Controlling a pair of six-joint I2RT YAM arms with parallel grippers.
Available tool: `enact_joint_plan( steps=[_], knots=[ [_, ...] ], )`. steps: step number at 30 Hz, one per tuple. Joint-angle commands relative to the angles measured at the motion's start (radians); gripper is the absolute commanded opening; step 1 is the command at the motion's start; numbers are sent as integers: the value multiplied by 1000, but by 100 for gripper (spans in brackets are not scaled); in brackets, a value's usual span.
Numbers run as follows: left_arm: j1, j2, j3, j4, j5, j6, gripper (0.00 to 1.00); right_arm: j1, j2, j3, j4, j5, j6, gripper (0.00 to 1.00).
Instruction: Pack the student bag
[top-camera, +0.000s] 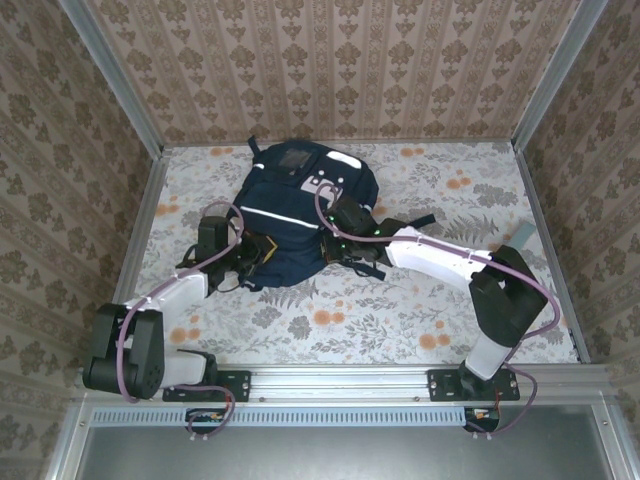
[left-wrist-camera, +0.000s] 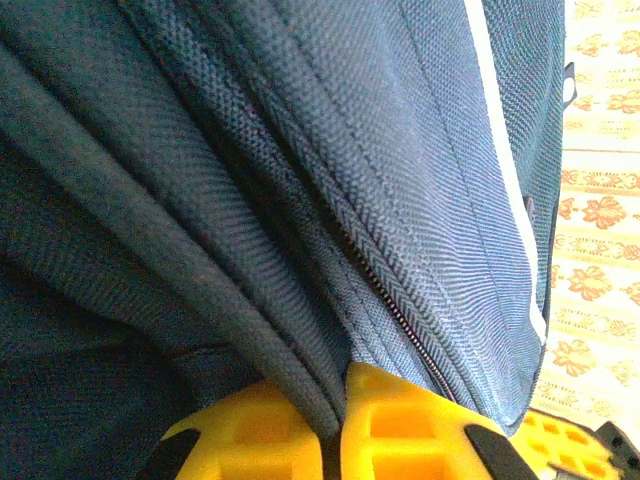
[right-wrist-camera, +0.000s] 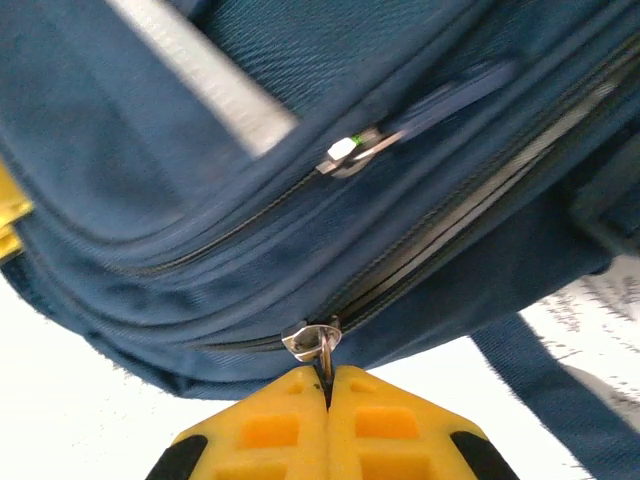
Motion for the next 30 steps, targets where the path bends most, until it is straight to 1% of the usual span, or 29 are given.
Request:
enact_joint_plan(
  steps=[1,4,6,10,14,16,18,20,22,23,25,26,27,28,30],
  knots=[
    [30,-27,-29,-49,-35,67,1,-56,-24,-2,-68,120,-62,0],
    [32,-29,-27,-68,-18,94,0,-94,7,33,-61,121,-114,0],
    [32,-32,-24,-86,-4,115,0,-120,28,52,-49,97,-156,0],
    [35,-56,-32,-128,3,146,0,-174,69,98,-50,90,-189,0],
    [40,-79,-40,-147,10,161,0,-208,93,138,-66,113,-172,0],
    [42,-82,-35,-144,28,165,0,-221,114,178,-106,151,-132,0],
    [37,-85,-29,-131,56,160,0,-229,138,218,-153,161,-100,0],
    [24,-96,-11,-128,67,156,0,-229,149,237,-171,134,-89,0],
    [12,-105,17,-160,63,173,4,-229,135,225,-159,62,-85,0],
    [9,-106,27,-172,63,181,5,-227,126,212,-149,31,-82,3],
    [7,-109,41,-193,62,195,10,-224,103,186,-130,-42,-88,18],
    [7,-110,48,-212,56,206,12,-220,92,172,-121,-80,-98,27],
    [7,-111,54,-234,41,216,17,-213,80,159,-113,-112,-113,35],
    [9,-110,60,-254,29,228,23,-206,71,151,-109,-138,-133,41],
    [18,-114,70,-309,-8,255,32,-181,58,139,-109,-170,-185,49]
  ],
)
